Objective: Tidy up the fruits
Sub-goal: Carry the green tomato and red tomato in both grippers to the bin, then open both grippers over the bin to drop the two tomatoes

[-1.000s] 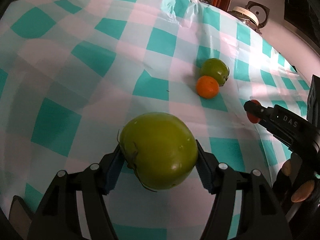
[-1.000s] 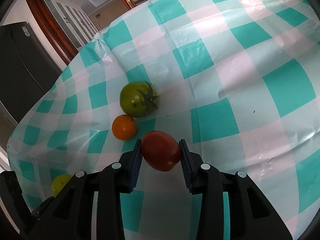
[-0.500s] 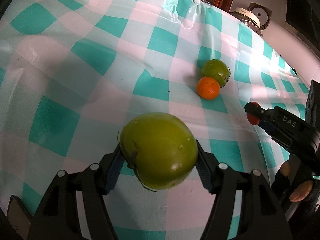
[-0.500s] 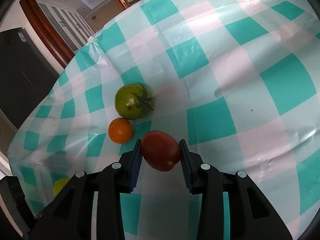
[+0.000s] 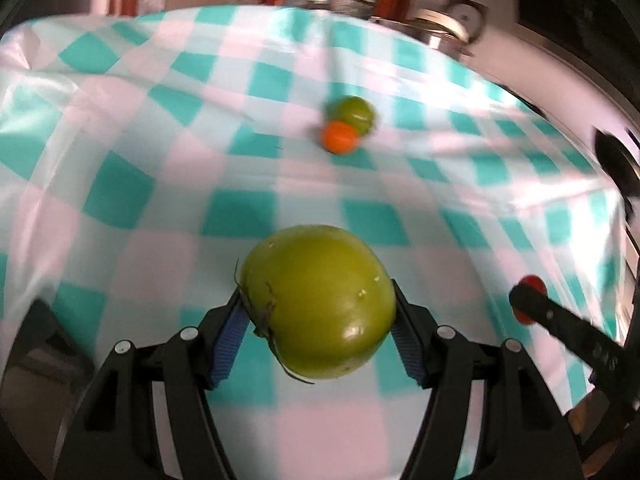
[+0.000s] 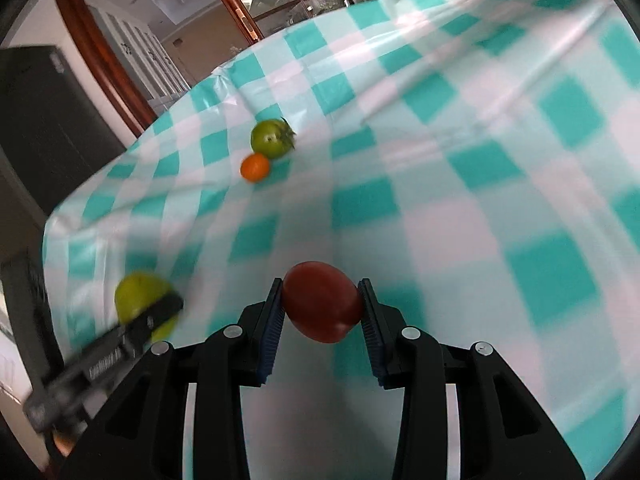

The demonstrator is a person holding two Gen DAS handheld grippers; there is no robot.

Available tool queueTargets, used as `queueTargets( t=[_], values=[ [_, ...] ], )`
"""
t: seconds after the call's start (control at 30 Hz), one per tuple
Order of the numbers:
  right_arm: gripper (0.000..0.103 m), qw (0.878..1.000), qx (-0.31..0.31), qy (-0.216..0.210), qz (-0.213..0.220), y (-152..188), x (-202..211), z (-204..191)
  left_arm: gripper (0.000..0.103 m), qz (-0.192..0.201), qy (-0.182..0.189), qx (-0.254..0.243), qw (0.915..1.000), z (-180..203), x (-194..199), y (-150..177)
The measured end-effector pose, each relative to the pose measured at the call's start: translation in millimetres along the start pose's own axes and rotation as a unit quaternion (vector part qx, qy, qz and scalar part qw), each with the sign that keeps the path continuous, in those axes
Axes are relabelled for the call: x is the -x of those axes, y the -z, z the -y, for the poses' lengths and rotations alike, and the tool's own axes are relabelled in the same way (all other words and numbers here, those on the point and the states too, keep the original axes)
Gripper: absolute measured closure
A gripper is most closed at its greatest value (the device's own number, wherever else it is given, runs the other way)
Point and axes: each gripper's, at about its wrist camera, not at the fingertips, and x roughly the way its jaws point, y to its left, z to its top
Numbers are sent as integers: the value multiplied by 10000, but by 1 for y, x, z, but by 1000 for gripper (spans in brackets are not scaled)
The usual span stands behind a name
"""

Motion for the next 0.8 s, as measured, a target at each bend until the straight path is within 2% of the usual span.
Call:
queueTargets(
  t=[0.2,0.27,0.37,0.47,0.63,0.67,0.73,0.8],
  values=[
    [66,9983,194,418,350,61,101,38,37,-2,620,-711,9955,64,34,41],
    [66,9973,60,562,459,79,130,58,37,-66,920,-933,9914,87,43,53],
    [66,9949,-50,838,554,100,165,86,37,-133,1368,-1429,9801,127,58,74],
    [66,9896,-293,1229,687,124,202,119,37,-155,1826,-2039,9617,167,74,99],
    [66,9745,-899,1927,719,170,243,181,37,-382,2540,-2840,9238,225,90,140],
    [66,9715,-973,2053,673,177,245,189,37,-495,2693,-3068,9115,241,91,151],
    [66,9634,-1139,2379,486,195,249,214,37,-661,2823,-3339,8969,257,91,166],
    [66,9548,-1227,2696,226,210,247,235,37,-911,2922,-3734,8757,280,88,189]
  ],
)
